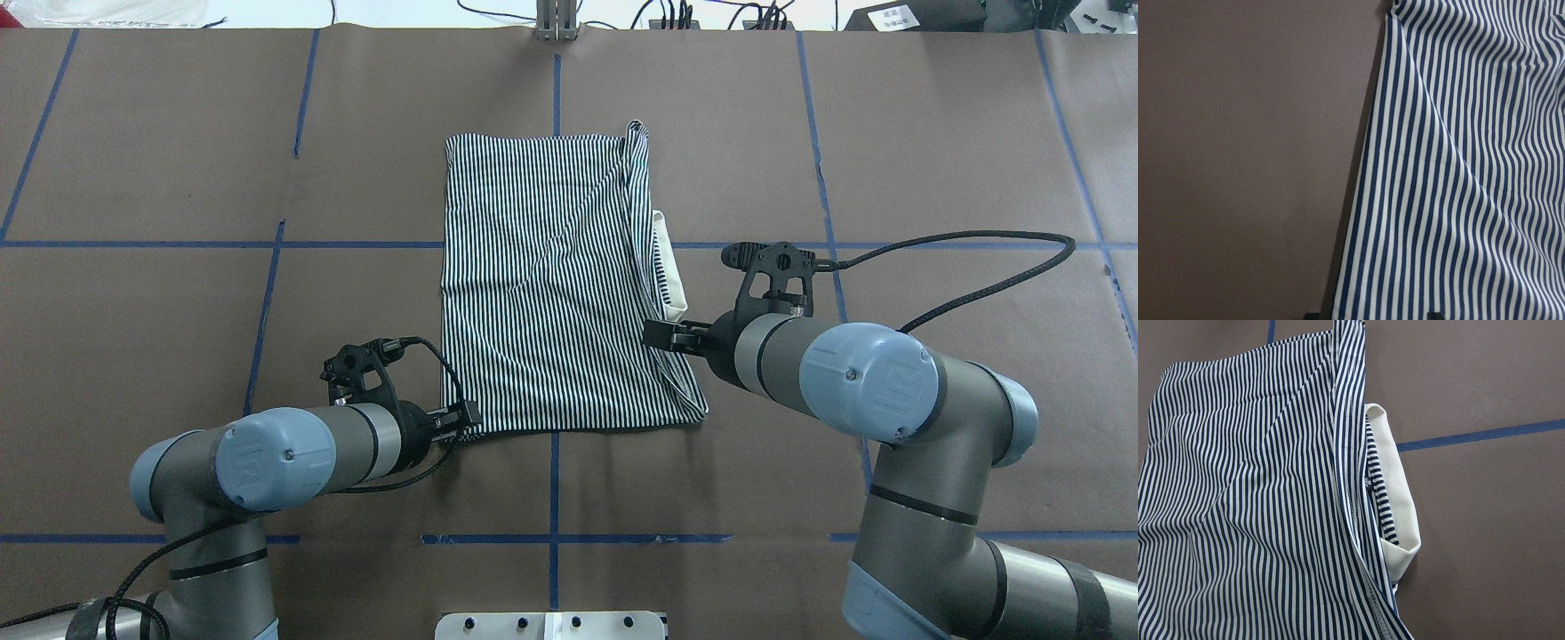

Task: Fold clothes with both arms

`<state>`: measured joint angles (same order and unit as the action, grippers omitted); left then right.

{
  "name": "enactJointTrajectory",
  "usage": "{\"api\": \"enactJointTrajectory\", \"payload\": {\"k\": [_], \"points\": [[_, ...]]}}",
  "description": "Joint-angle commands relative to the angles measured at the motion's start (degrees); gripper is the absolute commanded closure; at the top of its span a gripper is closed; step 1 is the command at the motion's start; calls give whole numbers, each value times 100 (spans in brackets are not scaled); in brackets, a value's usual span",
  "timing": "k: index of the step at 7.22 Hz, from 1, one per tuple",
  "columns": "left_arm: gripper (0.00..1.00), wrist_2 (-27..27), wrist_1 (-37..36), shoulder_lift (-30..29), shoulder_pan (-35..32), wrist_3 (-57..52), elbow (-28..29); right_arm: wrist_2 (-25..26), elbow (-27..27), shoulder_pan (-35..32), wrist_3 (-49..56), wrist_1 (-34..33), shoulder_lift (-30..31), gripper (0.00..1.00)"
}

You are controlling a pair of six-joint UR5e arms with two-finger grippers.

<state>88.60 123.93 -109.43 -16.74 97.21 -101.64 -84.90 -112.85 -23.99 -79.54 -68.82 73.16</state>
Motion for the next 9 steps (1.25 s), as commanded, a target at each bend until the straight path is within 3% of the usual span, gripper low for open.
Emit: {"api": "enactJointTrajectory", "payload": {"k": [1, 2, 3, 4, 6, 7, 9], "points": [[39, 0, 0, 0, 13, 0, 4, 0, 0, 0, -17, 0, 6, 0], [58, 0, 0, 0, 13, 0, -14, 0, 0, 0, -26, 0, 6, 0], [92, 0, 0, 0, 13, 0, -40, 9, 9, 0, -35, 0, 14, 0], [100, 0, 0, 18, 13, 0, -40, 9, 0, 0, -44, 0, 15, 0], [100, 0, 0, 18, 13, -17, -40, 9, 17, 17, -61, -9, 15, 0], [100, 0, 0, 0, 22, -18, -40, 18, 87, 61, -697, -87, -55, 4], [100, 0, 0, -35, 31, -18, -40, 18, 210, 158, -1815, -1617, -850, 14]]}}
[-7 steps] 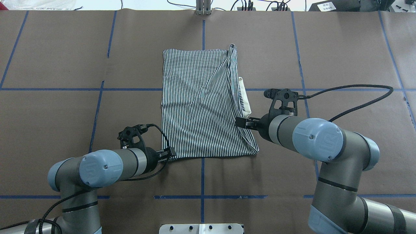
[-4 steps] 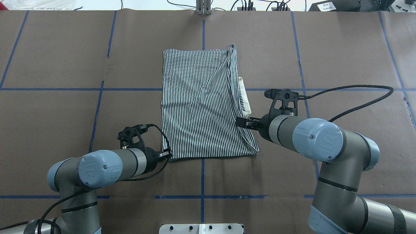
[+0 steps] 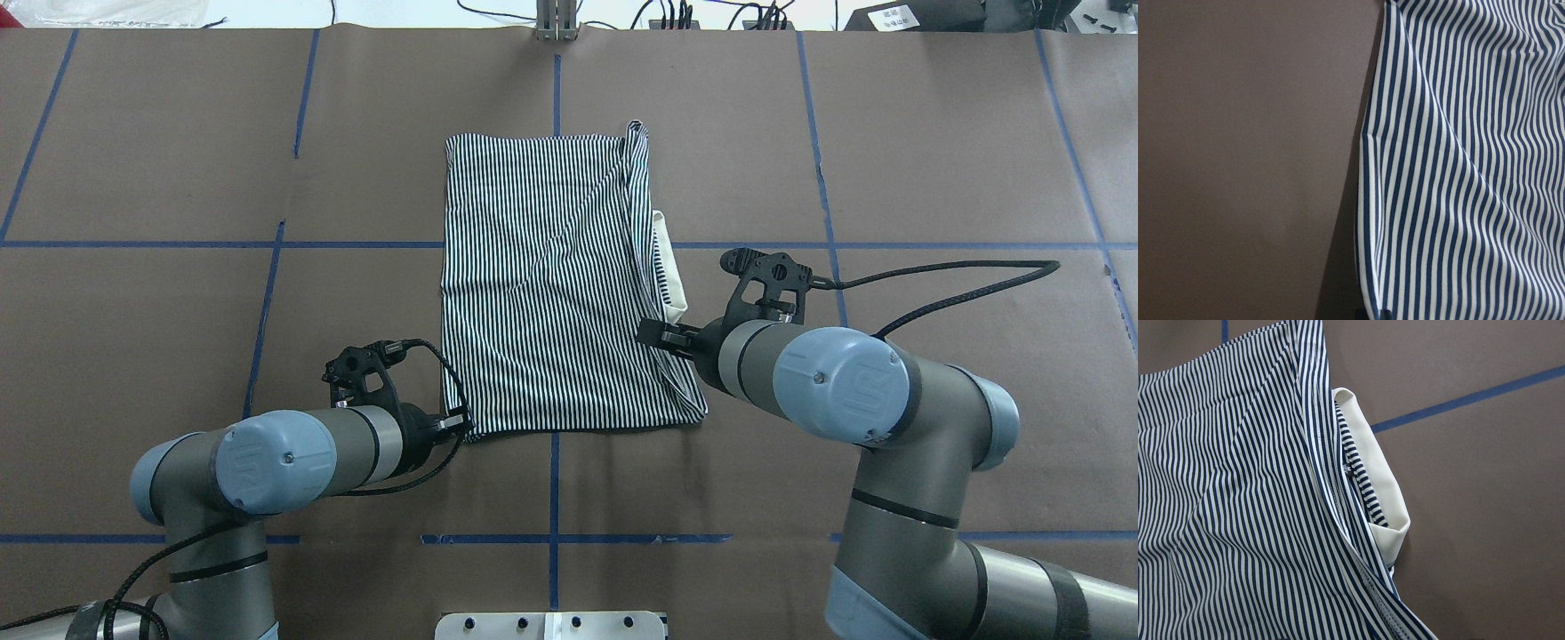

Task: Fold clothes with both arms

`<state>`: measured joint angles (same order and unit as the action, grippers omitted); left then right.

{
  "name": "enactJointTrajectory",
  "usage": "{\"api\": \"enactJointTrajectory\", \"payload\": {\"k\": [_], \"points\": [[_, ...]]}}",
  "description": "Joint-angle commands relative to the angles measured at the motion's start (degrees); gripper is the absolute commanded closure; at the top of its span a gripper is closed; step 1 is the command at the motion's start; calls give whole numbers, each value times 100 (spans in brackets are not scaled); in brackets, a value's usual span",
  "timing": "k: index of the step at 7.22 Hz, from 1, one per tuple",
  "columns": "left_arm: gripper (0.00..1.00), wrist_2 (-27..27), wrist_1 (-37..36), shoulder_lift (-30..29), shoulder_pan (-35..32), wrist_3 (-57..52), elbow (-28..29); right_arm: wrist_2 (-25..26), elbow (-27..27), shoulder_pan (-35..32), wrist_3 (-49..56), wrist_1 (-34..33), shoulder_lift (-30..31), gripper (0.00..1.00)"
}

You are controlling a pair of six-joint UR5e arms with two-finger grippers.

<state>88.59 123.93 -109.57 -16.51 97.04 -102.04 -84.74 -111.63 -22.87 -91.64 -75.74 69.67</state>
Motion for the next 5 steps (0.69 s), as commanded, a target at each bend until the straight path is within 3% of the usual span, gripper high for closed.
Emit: {"api": "enactJointTrajectory", "payload": {"k": [1, 2, 3, 5], "points": [[100, 0, 0, -30, 16, -1, -9, -7, 350, 63, -879, -1168, -741, 17], [100, 0, 0, -39, 16, -1, 0, -16, 579, 72, -595, -1162, -735, 16], [100, 0, 0, -30, 16, -1, 0, -51, 564, -7, 669, -1145, -753, 12], [100, 0, 9, -39, 34, -1, 0, -322, 572, -156, 2021, -1145, -692, 15]]}}
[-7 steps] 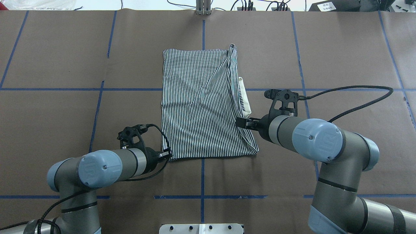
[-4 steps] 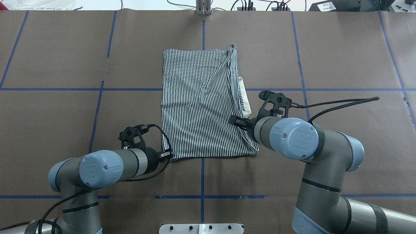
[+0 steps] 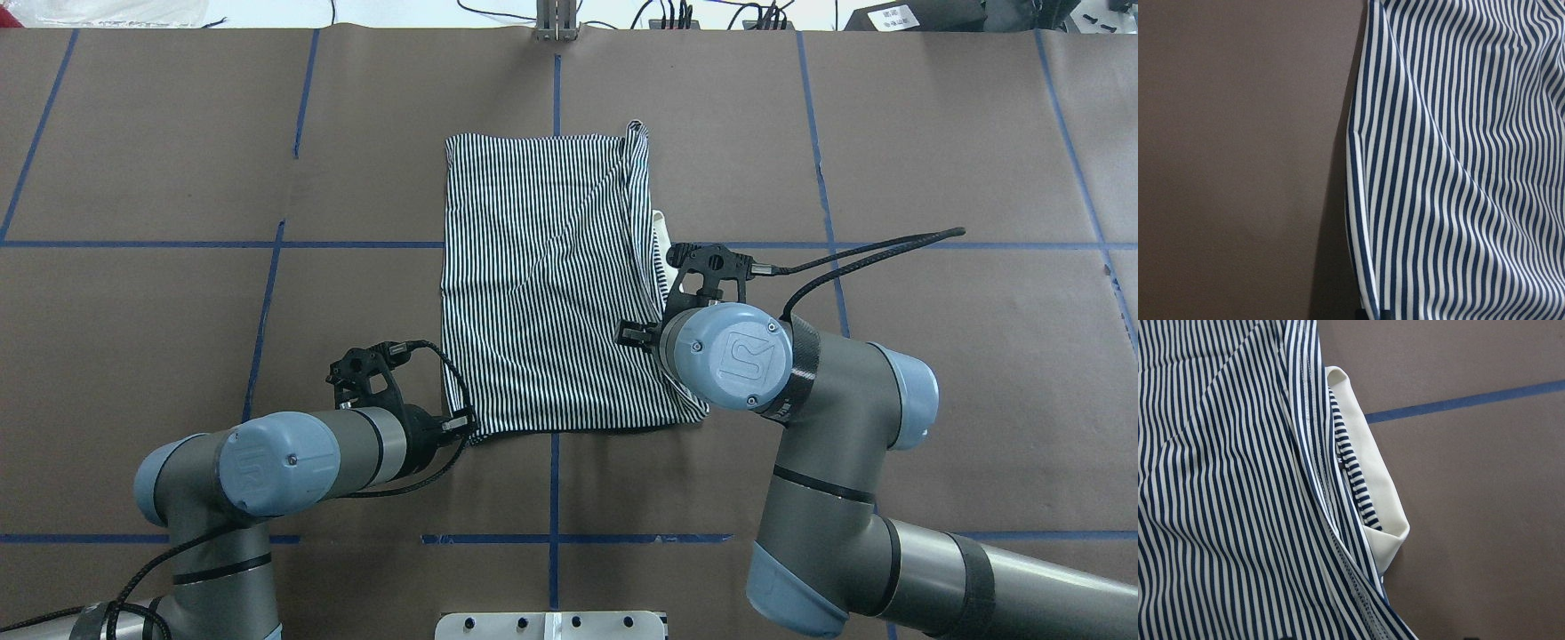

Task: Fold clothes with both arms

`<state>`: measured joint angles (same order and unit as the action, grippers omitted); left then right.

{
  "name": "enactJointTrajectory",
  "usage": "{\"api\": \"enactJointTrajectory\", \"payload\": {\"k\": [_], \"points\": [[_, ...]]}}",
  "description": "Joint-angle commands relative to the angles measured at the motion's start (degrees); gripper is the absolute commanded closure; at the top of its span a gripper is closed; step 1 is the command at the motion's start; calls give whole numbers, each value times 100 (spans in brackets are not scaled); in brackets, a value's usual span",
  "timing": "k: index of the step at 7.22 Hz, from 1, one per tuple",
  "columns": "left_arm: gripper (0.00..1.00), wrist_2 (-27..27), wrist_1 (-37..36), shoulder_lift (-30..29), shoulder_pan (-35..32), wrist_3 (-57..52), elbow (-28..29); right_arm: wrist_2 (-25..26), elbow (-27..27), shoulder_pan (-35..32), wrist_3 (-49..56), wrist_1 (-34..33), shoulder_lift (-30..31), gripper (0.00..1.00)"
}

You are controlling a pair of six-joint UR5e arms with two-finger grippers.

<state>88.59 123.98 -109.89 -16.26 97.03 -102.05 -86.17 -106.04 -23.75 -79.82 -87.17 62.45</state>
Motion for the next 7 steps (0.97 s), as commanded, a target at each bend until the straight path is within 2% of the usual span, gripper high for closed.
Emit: {"api": "enactJointTrajectory", "payload": {"k": [1, 2, 3, 5, 7], "points": [[100, 0, 3, -15, 9, 0, 1, -198, 30, -51, 1498, -1, 39, 21], [100, 9, 3, -24, 9, 0, 1, -198, 39, -51, 2149, -1, 56, 32], [100, 9, 3, -32, 9, 0, 1, -207, 39, 10, 2425, -1, 100, 38], [100, 26, 12, -33, 9, -35, 18, -172, 4, 115, 2925, 7, 162, 43], [100, 35, 12, -41, 9, -53, 44, -163, -5, 256, 2929, 7, 171, 49]]}}
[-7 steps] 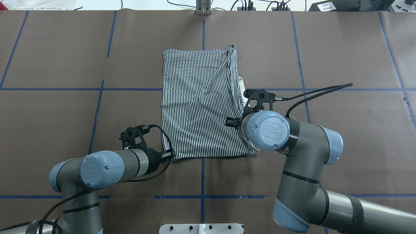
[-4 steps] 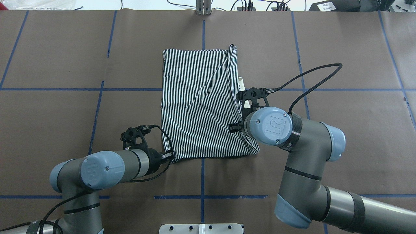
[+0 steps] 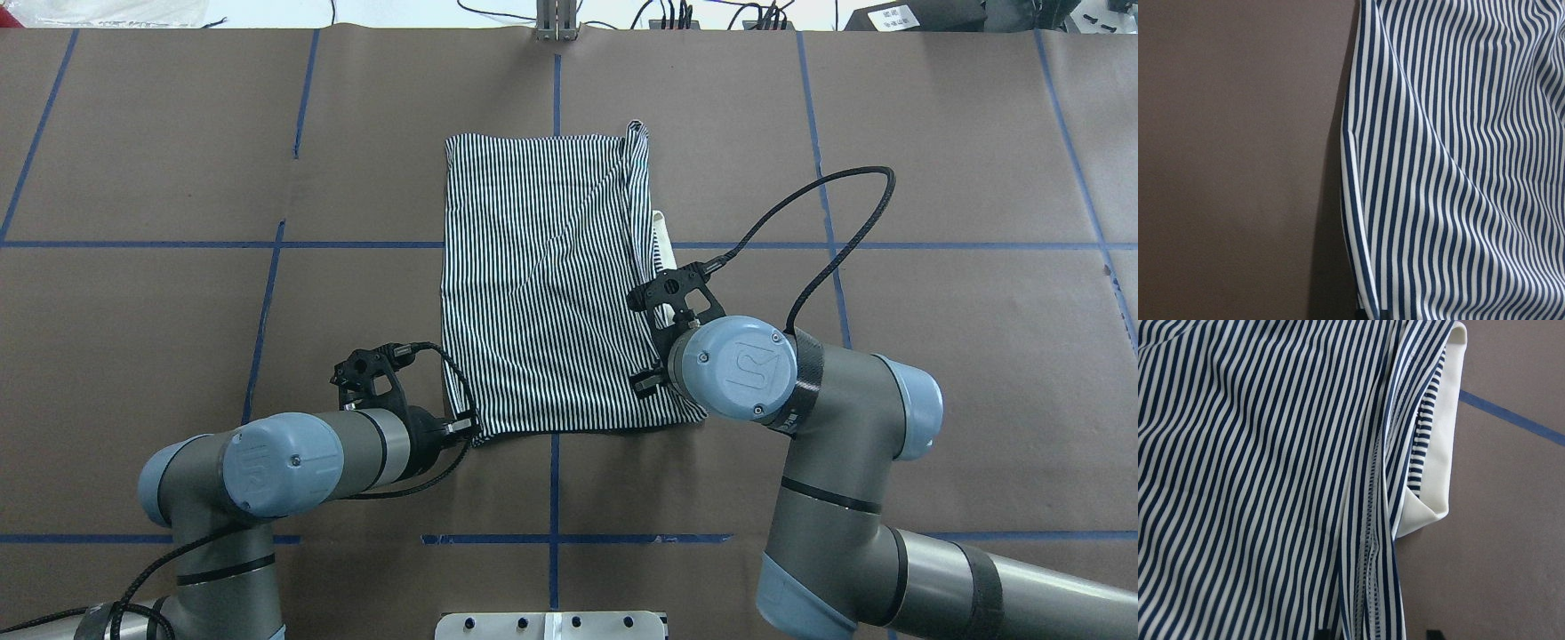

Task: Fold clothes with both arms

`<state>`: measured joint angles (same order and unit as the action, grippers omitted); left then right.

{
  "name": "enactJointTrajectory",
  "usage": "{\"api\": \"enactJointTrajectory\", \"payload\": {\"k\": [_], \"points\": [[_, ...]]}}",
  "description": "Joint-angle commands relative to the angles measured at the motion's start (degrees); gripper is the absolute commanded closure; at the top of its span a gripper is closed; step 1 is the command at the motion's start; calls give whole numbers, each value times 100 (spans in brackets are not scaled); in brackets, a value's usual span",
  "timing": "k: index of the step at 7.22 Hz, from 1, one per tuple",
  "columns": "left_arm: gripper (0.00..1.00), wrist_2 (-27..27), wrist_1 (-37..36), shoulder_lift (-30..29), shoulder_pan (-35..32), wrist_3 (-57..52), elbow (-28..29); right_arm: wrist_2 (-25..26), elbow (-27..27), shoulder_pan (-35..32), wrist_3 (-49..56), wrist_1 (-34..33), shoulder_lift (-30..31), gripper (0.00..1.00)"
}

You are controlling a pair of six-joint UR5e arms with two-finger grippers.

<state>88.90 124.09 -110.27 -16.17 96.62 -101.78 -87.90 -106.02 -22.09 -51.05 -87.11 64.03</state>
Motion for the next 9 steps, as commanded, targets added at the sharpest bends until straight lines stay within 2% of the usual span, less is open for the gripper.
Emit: {"api": "enactJointTrajectory", "payload": {"k": [1, 2, 7, 8, 9], "points": [[100, 13, 1, -3, 0, -12, 9, 36, 20, 143, 51, 1, 13, 53], [100, 5, 1, -3, 0, -12, 9, 36, 29, 161, 68, 1, 22, 56], [100, 5, 10, -3, 0, -12, 9, 45, 55, 170, 148, 1, 163, 56], [100, 5, 10, -3, 0, -12, 9, 37, 55, 170, 130, 1, 171, 61], [100, 5, 10, -3, 0, -12, 0, 45, 46, 170, 113, 1, 163, 69]]}}
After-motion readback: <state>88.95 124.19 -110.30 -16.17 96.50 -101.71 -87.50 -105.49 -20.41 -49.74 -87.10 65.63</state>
